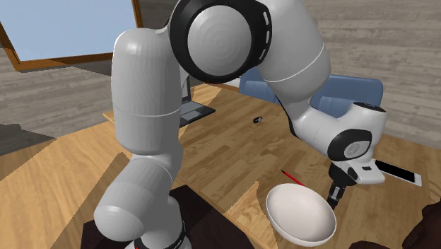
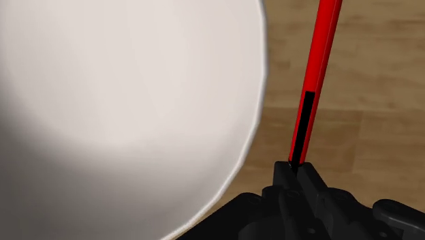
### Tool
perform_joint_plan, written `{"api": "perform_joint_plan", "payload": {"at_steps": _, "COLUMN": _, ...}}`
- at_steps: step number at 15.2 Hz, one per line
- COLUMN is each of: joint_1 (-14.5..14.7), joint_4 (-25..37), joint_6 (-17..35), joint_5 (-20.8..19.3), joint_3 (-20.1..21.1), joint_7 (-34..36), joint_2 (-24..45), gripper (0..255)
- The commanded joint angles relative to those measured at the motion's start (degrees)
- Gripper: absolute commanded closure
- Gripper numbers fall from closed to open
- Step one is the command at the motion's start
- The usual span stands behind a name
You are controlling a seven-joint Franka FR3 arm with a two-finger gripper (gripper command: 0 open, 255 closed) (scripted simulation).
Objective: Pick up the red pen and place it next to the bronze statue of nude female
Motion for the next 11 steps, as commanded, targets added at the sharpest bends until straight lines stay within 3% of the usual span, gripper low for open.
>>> {"api": "perform_joint_plan", "payload": {"at_steps": 1, "joint_1": 0.00, "joint_4": 0.00, "joint_6": 0.00, "joint_5": 0.00, "joint_3": 0.00, "joint_7": 0.00, "joint_2": 0.00, "gripper": 0}}
{"api": "perform_joint_plan", "payload": {"at_steps": 6, "joint_1": 0.00, "joint_4": 0.00, "joint_6": 0.01, "joint_5": -0.01, "joint_3": 0.00, "joint_7": 0.00, "joint_2": 0.01, "gripper": 0}}
{"api": "perform_joint_plan", "payload": {"at_steps": 11, "joint_1": -0.44, "joint_4": 1.76, "joint_6": -6.56, "joint_5": 3.26, "joint_3": 1.00, "joint_7": -2.24, "joint_2": -5.24, "gripper": 0}}
